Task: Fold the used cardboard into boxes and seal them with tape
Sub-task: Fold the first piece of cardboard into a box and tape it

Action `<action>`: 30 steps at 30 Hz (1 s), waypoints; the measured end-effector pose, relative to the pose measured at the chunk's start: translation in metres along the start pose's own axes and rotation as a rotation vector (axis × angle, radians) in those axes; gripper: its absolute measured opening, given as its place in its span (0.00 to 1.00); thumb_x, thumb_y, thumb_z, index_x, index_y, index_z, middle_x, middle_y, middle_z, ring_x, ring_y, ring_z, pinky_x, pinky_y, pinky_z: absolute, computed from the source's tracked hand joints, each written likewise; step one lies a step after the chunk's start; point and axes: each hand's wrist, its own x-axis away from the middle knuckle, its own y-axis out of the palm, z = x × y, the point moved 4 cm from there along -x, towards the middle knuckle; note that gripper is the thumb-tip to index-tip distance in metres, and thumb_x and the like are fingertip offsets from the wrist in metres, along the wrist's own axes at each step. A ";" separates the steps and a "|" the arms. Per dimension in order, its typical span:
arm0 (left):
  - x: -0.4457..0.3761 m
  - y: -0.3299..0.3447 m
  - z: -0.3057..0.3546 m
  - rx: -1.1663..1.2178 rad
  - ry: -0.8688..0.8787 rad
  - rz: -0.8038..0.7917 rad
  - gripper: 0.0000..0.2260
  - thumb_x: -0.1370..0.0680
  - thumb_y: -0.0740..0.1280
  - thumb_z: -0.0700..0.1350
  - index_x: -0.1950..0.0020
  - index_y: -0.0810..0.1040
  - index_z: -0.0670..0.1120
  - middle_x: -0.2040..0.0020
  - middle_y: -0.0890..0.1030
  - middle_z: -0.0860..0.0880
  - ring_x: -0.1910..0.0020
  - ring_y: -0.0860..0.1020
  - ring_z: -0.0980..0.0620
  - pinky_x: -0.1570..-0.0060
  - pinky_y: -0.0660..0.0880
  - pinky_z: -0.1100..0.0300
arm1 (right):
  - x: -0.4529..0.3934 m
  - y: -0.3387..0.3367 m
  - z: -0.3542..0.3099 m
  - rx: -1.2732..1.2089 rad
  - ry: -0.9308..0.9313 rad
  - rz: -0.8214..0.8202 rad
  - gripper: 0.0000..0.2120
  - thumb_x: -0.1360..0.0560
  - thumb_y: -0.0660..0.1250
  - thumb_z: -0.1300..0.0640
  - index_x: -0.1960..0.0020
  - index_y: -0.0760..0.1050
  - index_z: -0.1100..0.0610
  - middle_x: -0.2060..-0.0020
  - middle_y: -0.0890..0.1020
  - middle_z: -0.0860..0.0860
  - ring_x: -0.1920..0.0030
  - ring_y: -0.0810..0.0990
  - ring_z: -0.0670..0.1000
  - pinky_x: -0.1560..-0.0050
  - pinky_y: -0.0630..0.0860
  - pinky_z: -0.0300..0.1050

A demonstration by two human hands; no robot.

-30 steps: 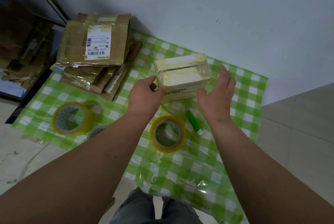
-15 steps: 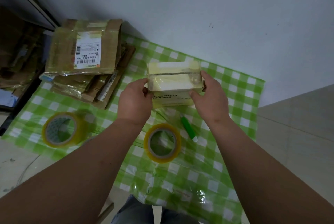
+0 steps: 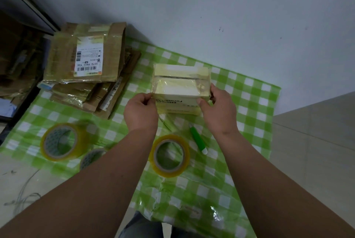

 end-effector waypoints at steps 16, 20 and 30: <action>-0.012 -0.003 0.016 0.068 0.000 -0.039 0.09 0.22 0.69 0.46 0.43 0.83 0.46 0.54 0.83 0.55 0.54 0.79 0.60 0.54 0.75 0.64 | 0.002 -0.001 -0.006 -0.100 0.028 0.015 0.19 0.21 0.66 0.51 0.30 0.74 0.45 0.45 0.83 0.44 0.46 0.80 0.44 0.49 0.72 0.36; -0.006 0.012 0.047 0.051 0.136 -0.192 0.24 0.19 0.66 0.45 0.23 0.66 0.47 0.24 0.66 0.51 0.27 0.66 0.53 0.31 0.62 0.61 | 0.007 -0.004 -0.010 -0.175 0.062 0.077 0.11 0.21 0.66 0.50 0.41 0.81 0.51 0.62 0.80 0.39 0.62 0.76 0.39 0.61 0.68 0.36; -0.013 0.024 0.045 -0.395 0.317 -0.465 0.37 0.18 0.62 0.48 0.20 0.40 0.44 0.21 0.42 0.45 0.22 0.53 0.45 0.24 0.54 0.55 | 0.005 -0.004 -0.022 -0.298 0.104 0.070 0.17 0.18 0.62 0.53 0.33 0.76 0.58 0.51 0.80 0.45 0.48 0.79 0.49 0.47 0.74 0.44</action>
